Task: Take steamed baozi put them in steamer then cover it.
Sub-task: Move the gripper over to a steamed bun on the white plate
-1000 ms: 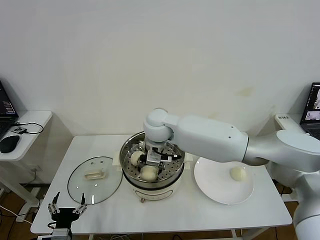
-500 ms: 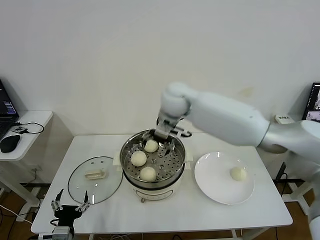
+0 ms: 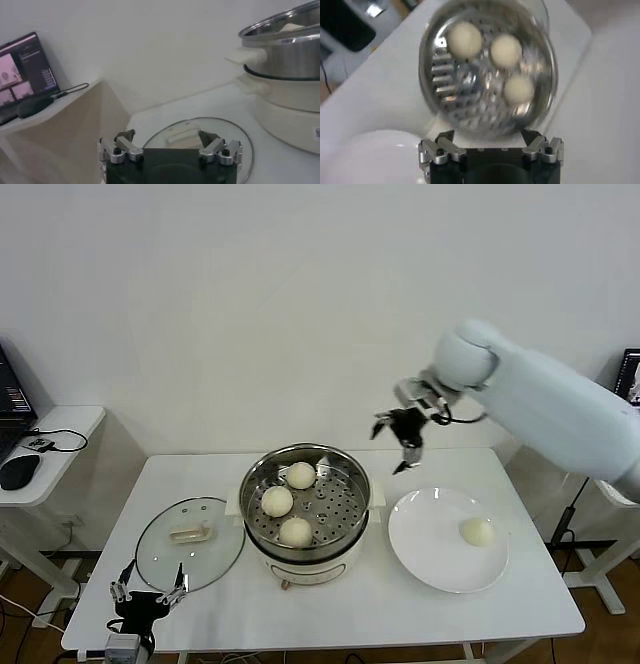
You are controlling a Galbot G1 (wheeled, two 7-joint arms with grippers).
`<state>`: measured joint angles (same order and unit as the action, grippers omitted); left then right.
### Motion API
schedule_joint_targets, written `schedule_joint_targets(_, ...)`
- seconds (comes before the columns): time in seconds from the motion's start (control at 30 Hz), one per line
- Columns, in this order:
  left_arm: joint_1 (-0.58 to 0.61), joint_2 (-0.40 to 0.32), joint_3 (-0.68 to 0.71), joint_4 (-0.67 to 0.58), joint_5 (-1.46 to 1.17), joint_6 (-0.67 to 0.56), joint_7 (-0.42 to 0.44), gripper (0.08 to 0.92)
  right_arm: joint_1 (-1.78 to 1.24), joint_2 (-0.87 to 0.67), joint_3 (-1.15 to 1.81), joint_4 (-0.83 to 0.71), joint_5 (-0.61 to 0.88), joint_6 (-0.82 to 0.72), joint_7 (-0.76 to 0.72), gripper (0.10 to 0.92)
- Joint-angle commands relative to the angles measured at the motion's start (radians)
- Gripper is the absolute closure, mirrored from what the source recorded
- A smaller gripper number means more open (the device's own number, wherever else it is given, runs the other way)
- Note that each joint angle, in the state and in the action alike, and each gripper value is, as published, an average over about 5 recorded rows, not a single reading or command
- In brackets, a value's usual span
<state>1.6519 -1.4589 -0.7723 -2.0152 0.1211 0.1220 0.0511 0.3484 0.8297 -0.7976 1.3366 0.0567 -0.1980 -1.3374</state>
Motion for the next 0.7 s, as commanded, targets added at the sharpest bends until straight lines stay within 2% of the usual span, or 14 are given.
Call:
schedule_joint_targets(0.03, 0.000, 0.007, 0.011, 0.000, -0.056, 0.012, 0.010, 0.177, -0.219, -0.208, 0.176, 0.006, -0.099, -0.251, -0.005, 0.203)
schedule_joint_targets(0.27, 0.000, 0.009, 0.018, 0.001, -0.071, 0.013, 0.011, 0.177, -0.401, -0.209, 0.283, -0.023, -0.215, -0.211, 0.029, 0.203)
schedule_joint_targets(0.7, -0.007, 0.008, 0.013, 0.034, -0.063, 0.022, 0.013, 0.177, -0.494, -0.086, 0.334, -0.185, -0.347, -0.129, 0.068, 0.203)
